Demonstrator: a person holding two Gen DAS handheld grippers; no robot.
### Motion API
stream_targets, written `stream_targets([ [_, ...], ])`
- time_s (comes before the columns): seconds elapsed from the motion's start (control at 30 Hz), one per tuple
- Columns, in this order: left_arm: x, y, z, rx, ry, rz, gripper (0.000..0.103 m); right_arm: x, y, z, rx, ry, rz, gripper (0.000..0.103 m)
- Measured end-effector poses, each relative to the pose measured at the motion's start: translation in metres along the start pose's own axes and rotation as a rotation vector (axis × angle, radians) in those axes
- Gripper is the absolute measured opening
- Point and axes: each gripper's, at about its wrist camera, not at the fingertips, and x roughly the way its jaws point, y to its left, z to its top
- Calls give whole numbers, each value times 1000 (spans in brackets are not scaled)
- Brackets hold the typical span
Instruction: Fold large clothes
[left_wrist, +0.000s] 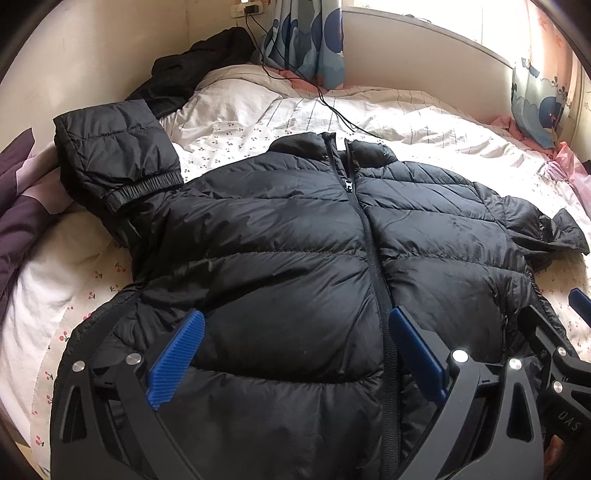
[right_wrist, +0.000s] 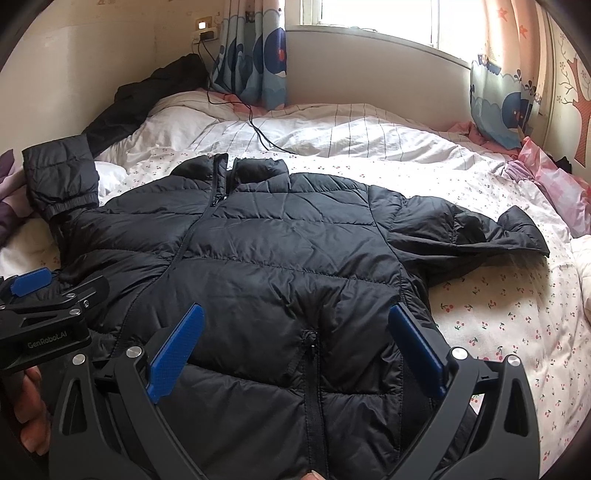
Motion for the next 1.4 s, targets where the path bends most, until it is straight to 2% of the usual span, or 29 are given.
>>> stream_targets([
  [1.03,-2,-6,-1,31,-8,49,96,0,-1,-1,7,6,18,97],
  [1.4,-7,-12,0,90,-52,123,96,4,-3,-1,16,17,49,97],
])
